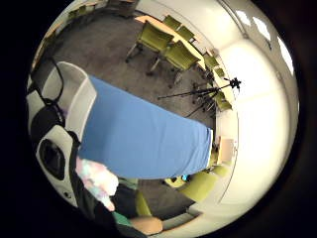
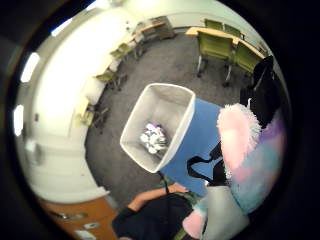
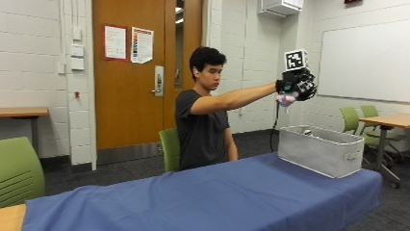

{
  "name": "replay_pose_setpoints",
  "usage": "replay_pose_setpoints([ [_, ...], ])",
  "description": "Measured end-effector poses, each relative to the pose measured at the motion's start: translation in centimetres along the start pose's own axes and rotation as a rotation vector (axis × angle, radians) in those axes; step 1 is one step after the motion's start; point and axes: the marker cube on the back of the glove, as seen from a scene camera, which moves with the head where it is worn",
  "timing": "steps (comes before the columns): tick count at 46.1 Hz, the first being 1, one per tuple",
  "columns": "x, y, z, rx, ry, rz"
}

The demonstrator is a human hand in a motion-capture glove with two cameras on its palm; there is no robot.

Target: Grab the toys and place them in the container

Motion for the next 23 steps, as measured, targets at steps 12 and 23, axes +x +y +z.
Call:
replay_pose_setpoints([
  [12,-8.2,-3.0,1.9,-0.035,-0.101,-0.103],
  [23,-6.2,-4.0,4.5,-0.061,-0.036,-0.199],
])
